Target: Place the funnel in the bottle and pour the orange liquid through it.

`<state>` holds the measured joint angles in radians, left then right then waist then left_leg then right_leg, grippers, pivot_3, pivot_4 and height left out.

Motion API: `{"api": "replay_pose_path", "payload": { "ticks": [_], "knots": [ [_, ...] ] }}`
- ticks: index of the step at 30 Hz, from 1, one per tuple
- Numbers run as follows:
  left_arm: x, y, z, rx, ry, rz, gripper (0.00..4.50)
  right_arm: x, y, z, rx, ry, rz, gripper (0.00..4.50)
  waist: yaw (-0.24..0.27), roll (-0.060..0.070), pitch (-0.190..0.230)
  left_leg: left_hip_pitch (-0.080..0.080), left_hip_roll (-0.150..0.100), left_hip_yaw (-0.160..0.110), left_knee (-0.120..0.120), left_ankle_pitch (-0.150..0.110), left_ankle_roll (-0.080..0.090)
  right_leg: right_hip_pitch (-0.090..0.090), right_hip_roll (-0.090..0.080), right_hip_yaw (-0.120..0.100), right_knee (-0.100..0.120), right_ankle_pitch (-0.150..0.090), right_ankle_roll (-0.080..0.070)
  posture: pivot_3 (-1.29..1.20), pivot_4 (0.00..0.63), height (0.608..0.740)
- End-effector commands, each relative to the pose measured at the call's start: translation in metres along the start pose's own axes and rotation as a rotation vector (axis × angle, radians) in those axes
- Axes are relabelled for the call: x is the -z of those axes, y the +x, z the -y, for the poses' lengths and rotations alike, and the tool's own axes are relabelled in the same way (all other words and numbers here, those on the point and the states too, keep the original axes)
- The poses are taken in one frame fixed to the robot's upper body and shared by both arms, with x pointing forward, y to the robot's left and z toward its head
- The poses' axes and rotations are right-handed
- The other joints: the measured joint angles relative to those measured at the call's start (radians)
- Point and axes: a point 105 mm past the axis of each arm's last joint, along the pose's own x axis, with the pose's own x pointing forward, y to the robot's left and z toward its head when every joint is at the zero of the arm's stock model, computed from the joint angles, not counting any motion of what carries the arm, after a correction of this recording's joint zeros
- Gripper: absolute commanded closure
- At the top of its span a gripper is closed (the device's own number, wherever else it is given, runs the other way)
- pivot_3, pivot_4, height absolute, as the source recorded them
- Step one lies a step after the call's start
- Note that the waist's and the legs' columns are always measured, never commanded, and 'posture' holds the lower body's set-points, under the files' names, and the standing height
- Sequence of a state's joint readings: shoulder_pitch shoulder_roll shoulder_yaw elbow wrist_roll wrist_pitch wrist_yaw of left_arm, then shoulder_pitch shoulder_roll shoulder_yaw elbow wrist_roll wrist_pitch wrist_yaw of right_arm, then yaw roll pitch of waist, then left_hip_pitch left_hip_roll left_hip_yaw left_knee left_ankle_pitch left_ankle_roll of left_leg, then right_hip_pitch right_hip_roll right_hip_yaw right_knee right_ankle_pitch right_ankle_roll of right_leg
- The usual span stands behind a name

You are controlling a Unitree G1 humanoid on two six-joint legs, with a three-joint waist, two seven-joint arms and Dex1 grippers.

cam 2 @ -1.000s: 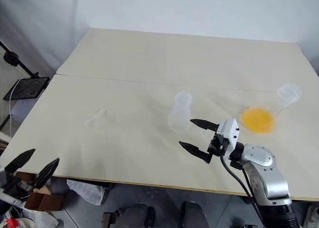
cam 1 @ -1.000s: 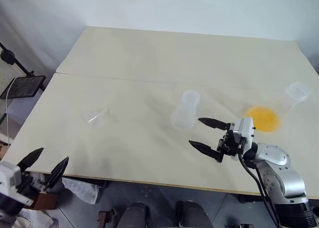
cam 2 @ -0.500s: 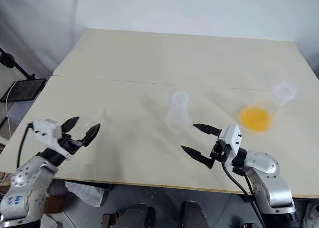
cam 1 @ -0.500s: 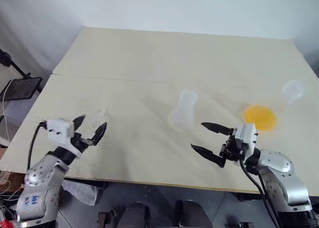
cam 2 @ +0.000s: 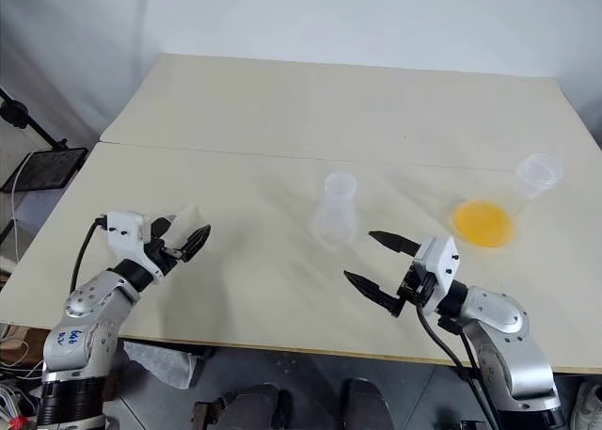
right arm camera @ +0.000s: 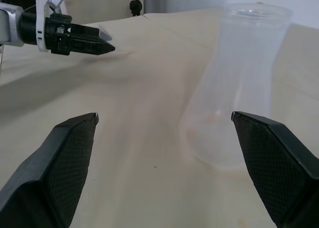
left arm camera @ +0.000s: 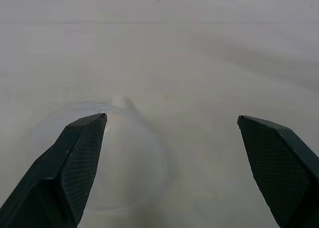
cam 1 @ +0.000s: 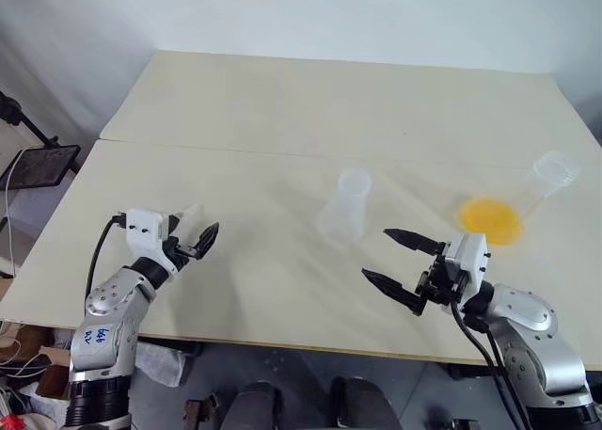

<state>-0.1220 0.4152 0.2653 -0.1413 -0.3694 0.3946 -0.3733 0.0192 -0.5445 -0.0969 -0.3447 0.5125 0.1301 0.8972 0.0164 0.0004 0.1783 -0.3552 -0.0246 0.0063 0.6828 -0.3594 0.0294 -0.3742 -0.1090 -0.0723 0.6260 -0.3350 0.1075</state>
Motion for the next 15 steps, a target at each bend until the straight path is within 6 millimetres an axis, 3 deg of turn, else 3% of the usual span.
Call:
{"api": "replay_pose_path", "payload": {
  "ticks": [1, 6, 11, 15],
  "knots": [
    [-0.007, 0.001, 0.000, 0.018, 0.019, 0.015, 1.17, -0.013, -0.004, 0.001, 0.019, -0.049, 0.039, 0.00, 0.001, 0.000, 0.000, 0.000, 0.000, 0.000, 0.000, 0.000, 0.000, 0.000, 0.000, 0.000, 0.000, 0.000, 0.000, 0.00, 0.150, 0.740],
    [-0.005, 0.000, -0.004, 0.033, 0.026, -0.016, 2.77, -0.013, -0.005, 0.002, 0.037, -0.051, 0.039, 0.00, 0.002, 0.000, 0.000, 0.000, 0.000, 0.000, 0.000, 0.000, 0.000, 0.000, 0.000, 0.000, 0.000, 0.000, 0.000, 0.00, 0.150, 0.740],
    [-0.024, 0.000, -0.006, 0.127, 0.046, 0.046, 4.37, -0.013, -0.010, 0.003, 0.059, -0.057, 0.028, 0.00, 0.004, 0.000, 0.000, 0.000, 0.000, 0.000, 0.000, 0.000, 0.000, 0.000, 0.000, 0.000, 0.000, 0.000, 0.000, 0.00, 0.150, 0.740],
    [-0.049, -0.001, 0.000, 0.279, 0.093, 0.106, 4.37, -0.014, -0.016, 0.005, 0.094, -0.069, 0.018, 0.00, 0.007, 0.000, 0.000, 0.000, 0.000, 0.000, 0.000, 0.000, 0.000, 0.000, 0.000, -0.001, -0.001, 0.000, 0.000, 0.00, 0.150, 0.740]
  ]
}}
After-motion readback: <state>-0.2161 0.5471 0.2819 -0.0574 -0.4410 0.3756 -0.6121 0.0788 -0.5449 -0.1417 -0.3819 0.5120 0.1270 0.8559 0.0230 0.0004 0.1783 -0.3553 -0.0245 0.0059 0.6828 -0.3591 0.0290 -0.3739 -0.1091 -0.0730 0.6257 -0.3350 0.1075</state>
